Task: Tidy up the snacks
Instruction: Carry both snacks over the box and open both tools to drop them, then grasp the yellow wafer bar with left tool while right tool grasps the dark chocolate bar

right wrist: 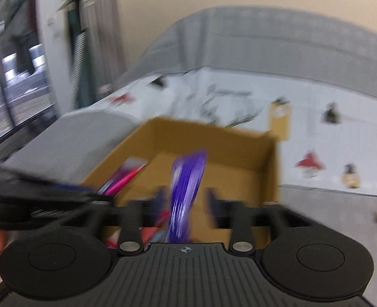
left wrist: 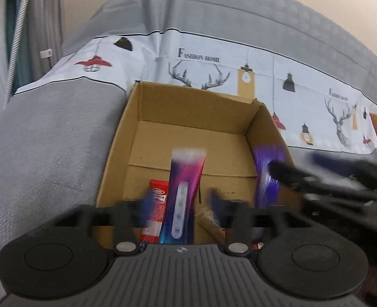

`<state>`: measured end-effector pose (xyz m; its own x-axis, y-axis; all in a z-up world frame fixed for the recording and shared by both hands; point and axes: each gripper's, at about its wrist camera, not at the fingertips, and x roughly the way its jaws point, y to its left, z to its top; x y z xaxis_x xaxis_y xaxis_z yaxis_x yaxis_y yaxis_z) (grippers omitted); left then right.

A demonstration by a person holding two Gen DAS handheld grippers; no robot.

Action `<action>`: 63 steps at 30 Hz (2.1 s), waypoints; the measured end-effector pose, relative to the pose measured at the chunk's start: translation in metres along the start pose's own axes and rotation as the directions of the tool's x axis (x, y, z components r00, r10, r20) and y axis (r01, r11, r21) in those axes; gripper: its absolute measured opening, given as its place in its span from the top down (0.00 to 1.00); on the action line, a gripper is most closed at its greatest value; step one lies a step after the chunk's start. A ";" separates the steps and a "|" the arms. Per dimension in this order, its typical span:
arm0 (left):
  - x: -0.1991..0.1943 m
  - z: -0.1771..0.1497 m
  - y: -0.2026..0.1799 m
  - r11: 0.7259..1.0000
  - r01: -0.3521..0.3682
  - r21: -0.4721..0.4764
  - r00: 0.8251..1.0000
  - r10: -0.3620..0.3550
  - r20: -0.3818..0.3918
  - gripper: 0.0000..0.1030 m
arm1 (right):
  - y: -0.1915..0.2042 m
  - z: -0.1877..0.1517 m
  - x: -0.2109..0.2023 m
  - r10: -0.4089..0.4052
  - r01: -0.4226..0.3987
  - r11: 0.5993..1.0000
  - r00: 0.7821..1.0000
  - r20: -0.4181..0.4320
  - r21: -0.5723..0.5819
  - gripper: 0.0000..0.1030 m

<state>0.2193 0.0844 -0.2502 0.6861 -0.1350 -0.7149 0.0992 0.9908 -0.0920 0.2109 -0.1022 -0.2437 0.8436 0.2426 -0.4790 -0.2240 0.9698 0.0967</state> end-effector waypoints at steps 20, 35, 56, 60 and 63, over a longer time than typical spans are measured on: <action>0.003 -0.010 -0.198 0.953 0.166 0.253 0.986 -0.166 -0.024 0.09 | -0.254 -0.117 -0.102 -0.391 0.331 0.893 0.907 0.159 0.306 0.10; 0.220 -0.005 -0.435 0.814 0.264 0.517 0.962 -0.259 -0.084 0.09 | -0.475 -0.164 -0.049 -0.412 0.387 0.793 0.910 -0.055 0.470 0.09; 0.341 0.028 -0.488 0.752 0.465 0.467 0.884 -0.364 -0.292 0.49 | -0.532 -0.148 0.036 -0.334 0.343 0.823 0.937 -0.104 0.452 0.59; 0.345 0.042 -0.494 0.815 0.513 0.269 0.847 -0.430 -0.312 0.26 | -0.528 -0.158 0.012 -0.355 0.384 0.821 0.923 -0.148 0.424 0.60; 0.358 0.035 -0.516 0.823 0.502 0.264 0.847 -0.408 -0.340 0.32 | -0.524 -0.165 0.002 -0.362 0.396 0.810 0.918 -0.163 0.432 0.60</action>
<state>0.4393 -0.4760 -0.4341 0.2955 -0.5157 -0.8042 0.6165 0.7460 -0.2519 0.2493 -0.6138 -0.4390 0.7757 -0.1321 -0.6171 0.3633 0.8931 0.2655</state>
